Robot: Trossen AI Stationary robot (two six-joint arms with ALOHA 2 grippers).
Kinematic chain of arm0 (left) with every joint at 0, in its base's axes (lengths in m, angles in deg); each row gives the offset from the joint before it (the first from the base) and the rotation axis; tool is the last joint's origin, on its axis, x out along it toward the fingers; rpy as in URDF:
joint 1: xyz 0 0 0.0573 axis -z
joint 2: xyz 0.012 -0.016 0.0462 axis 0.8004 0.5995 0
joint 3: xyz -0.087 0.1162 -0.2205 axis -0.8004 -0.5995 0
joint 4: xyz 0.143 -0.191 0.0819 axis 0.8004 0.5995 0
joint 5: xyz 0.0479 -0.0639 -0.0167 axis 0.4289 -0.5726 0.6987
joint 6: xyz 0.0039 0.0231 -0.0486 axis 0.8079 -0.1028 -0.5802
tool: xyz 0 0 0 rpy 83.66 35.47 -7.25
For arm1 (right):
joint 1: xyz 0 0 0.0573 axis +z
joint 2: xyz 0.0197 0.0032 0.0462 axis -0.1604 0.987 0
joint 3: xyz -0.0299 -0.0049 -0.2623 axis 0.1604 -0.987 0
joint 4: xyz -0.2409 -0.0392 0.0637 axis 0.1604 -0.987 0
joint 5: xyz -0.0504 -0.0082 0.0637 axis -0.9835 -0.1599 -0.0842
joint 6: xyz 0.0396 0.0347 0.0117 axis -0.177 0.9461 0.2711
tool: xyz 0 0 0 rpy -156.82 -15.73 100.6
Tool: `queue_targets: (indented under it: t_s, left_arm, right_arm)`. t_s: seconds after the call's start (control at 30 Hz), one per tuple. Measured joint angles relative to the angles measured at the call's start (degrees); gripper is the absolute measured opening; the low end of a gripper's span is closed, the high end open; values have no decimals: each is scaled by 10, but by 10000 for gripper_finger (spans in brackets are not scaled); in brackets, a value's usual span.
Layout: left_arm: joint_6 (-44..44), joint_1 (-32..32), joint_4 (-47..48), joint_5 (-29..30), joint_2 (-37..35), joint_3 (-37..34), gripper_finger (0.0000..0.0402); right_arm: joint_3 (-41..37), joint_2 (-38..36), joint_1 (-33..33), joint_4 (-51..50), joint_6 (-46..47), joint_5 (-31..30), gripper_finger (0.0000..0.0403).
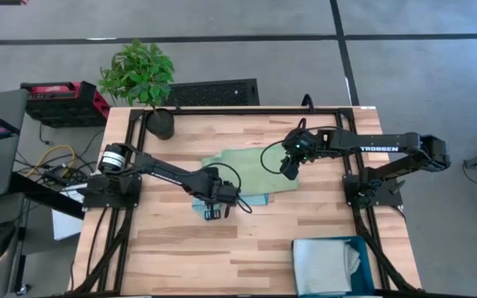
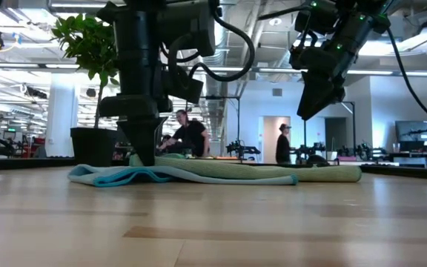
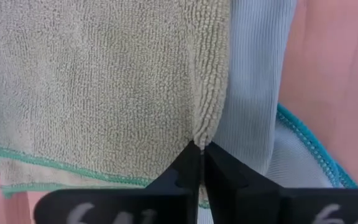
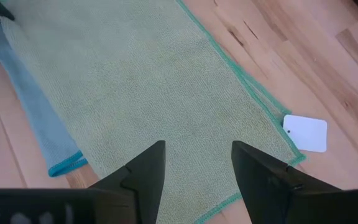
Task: Fold microfiber towels
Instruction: Fold the green microfiber towel
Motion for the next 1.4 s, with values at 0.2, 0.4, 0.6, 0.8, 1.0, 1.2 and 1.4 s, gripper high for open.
queue_targets:
  t_s: [0.2,0.4,0.6,0.8,1.0,1.2,1.4]
  left_arm:
    - [0,-11,30,-15,0,21,2]
    - [19,-31,79,-16,0,75,1]
    - [70,-54,83,-20,0,122,0]
    - [127,-80,37,-20,0,154,0]
    - [185,-97,-51,-21,0,158,0]
    - [212,-120,-156,-34,0,158,0]
    - [229,-136,-208,-60,0,158,0]
  right_arm:
    - [0,0,0,0,0,0,209]
    - [0,0,-2,0,0,0,209]
    - [6,-2,-2,-10,-1,0,209]
    - [48,-2,-2,-72,-6,0,209]
    - [99,-15,-1,-142,-5,0,209]
    - [121,-63,0,-169,-5,0,209]
    - [135,-113,0,-180,13,0,209]
